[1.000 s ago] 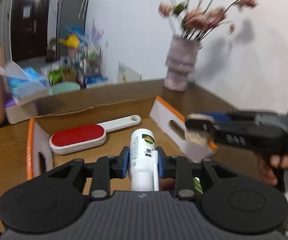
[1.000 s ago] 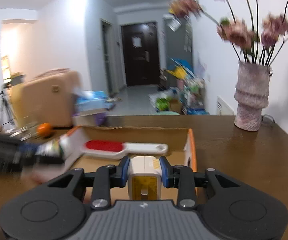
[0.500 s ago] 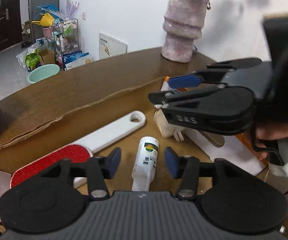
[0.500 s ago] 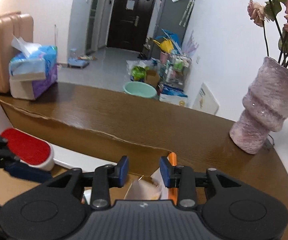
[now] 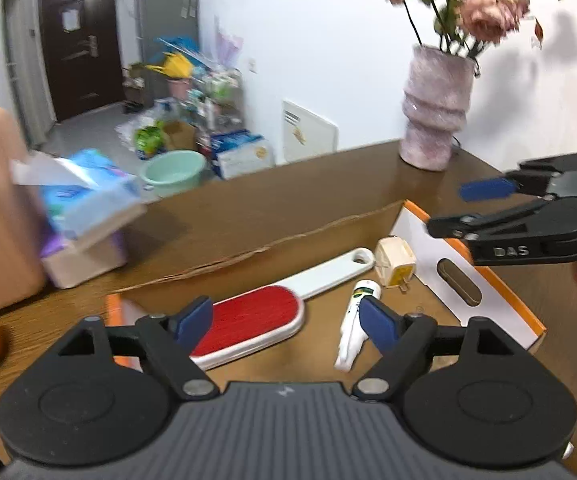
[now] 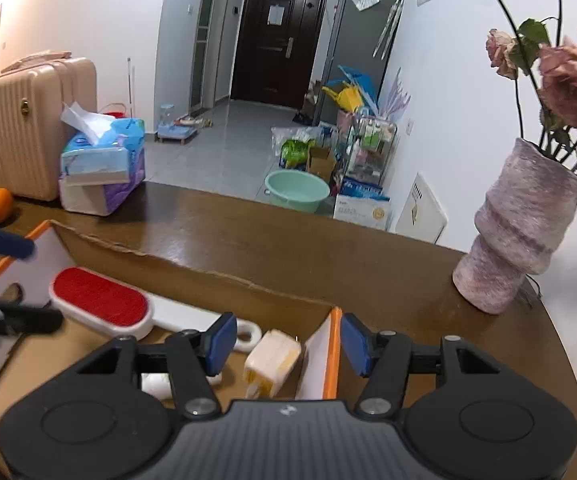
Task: Organize rigid objects
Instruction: 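Open the left tool to drop the spray bottle while the right tool releases the cube bottle, then withdraw both tools from the box toward the remaining items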
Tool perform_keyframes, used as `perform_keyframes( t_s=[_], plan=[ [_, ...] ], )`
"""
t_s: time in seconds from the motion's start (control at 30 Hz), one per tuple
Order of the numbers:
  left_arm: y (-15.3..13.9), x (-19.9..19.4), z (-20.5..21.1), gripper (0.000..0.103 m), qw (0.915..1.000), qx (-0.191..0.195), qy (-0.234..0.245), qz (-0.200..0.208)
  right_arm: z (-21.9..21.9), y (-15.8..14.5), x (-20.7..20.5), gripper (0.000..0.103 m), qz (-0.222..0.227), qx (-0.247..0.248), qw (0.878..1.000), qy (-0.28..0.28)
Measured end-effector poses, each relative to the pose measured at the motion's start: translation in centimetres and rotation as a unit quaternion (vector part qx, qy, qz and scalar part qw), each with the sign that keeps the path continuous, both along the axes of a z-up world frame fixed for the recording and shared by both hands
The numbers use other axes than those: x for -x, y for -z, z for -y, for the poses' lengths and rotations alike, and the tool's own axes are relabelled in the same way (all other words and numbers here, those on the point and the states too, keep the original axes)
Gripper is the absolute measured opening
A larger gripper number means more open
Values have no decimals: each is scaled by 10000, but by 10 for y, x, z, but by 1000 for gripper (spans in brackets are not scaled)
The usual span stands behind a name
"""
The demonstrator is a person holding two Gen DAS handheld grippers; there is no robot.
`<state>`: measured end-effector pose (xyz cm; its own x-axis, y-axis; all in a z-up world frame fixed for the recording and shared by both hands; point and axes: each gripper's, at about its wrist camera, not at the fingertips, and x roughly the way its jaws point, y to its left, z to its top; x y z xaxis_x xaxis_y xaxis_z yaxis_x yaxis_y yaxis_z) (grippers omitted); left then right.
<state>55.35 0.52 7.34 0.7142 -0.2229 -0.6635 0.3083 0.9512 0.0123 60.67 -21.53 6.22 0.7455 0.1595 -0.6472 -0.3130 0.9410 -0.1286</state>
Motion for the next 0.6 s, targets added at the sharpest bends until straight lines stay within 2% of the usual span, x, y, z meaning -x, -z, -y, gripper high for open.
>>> perform_keyframes(
  t_s=[0.1,0.2,0.3,0.5,0.57,0.6],
  plan=[
    [-22,29,-10,86,9997,-30,-163,163,3,-18,19,58,-43,15,10000,-17],
    [-43,64,-23,93,9988,-25,-356,344,3,-36,48,68,90,120,9999,-61],
    [-55,99,-32,100,9970,-19,-581,519,2,-49,80,70,210,297,9992,-154],
    [-63,162,-35,103,9903,157,-1076,867,7,-63,140,73,383,293,9986,-213],
    [-63,179,-35,103,9875,241,-1196,1003,10,-62,158,77,455,158,9986,-214],
    [-62,188,-36,103,9863,340,-1241,1029,12,-61,167,82,489,71,9986,-188]
  ],
)
